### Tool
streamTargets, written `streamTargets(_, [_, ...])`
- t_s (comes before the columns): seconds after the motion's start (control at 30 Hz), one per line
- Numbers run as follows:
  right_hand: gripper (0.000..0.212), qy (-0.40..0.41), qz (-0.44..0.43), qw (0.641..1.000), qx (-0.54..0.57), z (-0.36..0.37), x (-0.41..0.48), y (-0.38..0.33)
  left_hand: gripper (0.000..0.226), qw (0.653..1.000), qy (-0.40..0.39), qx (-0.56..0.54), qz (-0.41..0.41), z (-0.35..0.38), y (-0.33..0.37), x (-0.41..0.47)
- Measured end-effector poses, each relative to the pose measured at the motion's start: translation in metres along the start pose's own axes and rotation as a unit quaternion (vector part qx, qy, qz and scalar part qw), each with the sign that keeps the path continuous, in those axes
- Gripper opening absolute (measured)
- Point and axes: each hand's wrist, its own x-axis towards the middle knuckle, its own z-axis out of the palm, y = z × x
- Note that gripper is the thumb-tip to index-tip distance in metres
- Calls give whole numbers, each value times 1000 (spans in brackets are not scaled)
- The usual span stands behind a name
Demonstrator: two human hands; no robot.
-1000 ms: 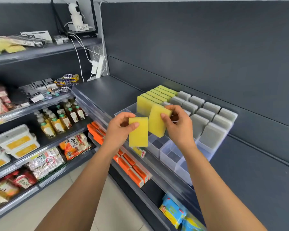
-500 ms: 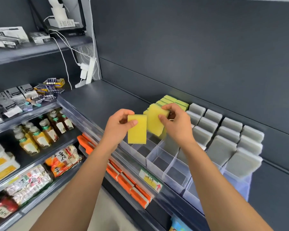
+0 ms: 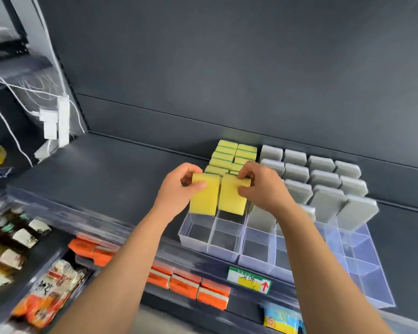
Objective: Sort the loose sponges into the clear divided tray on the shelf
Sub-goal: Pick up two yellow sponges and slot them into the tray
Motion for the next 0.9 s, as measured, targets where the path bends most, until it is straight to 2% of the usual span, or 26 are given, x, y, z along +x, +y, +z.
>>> streamTargets(0.3, [22, 26, 22, 998, -54, 11, -14, 2, 22, 998, -21, 39, 42, 4, -4, 2])
streamTargets(0.53, [20, 45, 11, 979, -198, 32, -16, 12, 26, 993, -44, 94, 61, 9, -12, 2])
streamTargets(0.7, [19, 67, -14, 971, -228, 37, -19, 17, 27, 970, -65, 214, 94, 16, -29, 0])
streamTargets(0.9, [18, 81, -23, 962, -259, 40, -21, 16, 25, 943, -34, 291, 157, 22, -30, 4])
